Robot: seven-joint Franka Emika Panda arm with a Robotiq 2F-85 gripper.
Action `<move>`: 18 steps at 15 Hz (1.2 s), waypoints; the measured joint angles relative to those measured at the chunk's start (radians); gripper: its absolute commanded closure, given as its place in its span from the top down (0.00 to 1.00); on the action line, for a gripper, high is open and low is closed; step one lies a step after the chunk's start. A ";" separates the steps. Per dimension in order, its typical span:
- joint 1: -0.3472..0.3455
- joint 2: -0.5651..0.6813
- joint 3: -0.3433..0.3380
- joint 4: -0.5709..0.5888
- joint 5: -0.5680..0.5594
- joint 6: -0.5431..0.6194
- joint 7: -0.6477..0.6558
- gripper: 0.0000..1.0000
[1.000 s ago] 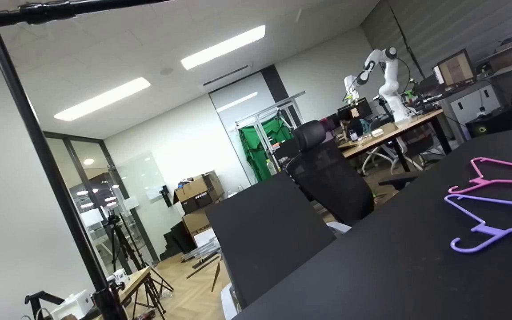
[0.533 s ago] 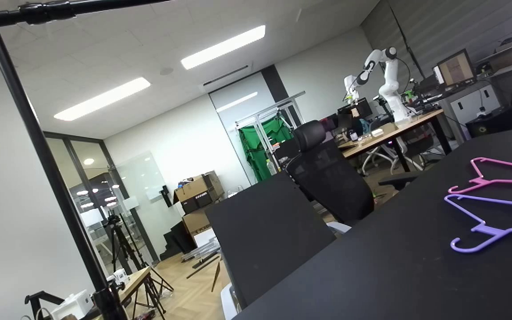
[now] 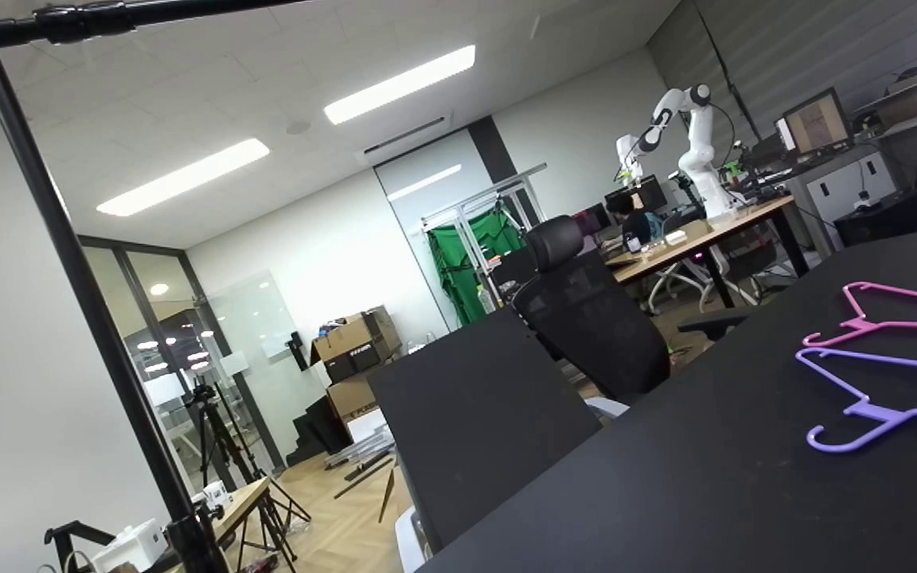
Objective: Hang the coat hangers on the rod
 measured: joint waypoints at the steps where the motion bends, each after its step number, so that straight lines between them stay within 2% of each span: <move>1: 0.001 0.023 -0.013 -0.004 -0.005 0.031 -0.036 1.00; 5: 0.002 0.198 -0.099 -0.008 -0.034 0.223 -0.174 1.00; 10: 0.018 0.506 -0.189 0.030 -0.030 0.443 -0.321 1.00; 15: 0.023 0.804 -0.222 0.150 0.008 0.487 -0.392 1.00; 18: 0.015 0.927 -0.221 0.201 0.007 0.485 -0.388 1.00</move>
